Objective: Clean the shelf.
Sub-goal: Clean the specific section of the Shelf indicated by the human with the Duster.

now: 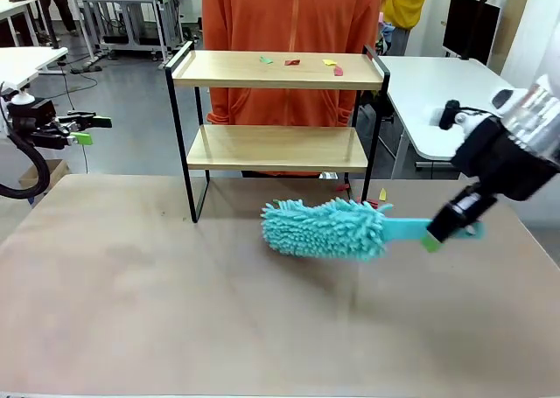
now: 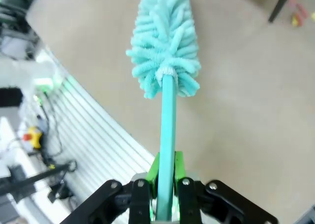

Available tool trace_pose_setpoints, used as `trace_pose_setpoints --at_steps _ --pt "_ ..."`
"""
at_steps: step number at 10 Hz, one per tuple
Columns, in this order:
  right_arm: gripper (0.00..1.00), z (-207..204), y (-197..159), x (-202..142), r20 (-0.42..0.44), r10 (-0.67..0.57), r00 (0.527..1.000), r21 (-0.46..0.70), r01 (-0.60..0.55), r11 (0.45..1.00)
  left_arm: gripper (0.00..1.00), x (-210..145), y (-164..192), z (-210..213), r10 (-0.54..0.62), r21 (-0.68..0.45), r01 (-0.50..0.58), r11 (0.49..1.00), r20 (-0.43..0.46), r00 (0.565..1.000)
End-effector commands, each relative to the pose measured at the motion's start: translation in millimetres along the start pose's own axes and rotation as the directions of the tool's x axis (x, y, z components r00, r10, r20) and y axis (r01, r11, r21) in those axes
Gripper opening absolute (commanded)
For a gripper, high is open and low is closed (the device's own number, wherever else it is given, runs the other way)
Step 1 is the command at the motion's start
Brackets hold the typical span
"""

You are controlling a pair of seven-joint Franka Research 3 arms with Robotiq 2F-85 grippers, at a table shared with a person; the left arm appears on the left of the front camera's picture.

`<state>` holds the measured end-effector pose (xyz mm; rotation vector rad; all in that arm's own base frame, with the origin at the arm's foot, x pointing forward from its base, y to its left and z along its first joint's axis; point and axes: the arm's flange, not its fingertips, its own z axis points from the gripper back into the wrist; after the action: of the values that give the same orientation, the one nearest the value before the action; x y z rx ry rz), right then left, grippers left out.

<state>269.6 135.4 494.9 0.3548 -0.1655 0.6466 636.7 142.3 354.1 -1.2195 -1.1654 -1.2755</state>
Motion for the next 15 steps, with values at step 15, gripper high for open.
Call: trace_pose_setpoints --at_steps 15 --pt "0.13 18 -5 -22 -0.084 0.088 0.993 0.054 -0.083 0.995 1.00 3 -2 -1 0.000 -0.005 0.000 1.000 -0.002 1.000"
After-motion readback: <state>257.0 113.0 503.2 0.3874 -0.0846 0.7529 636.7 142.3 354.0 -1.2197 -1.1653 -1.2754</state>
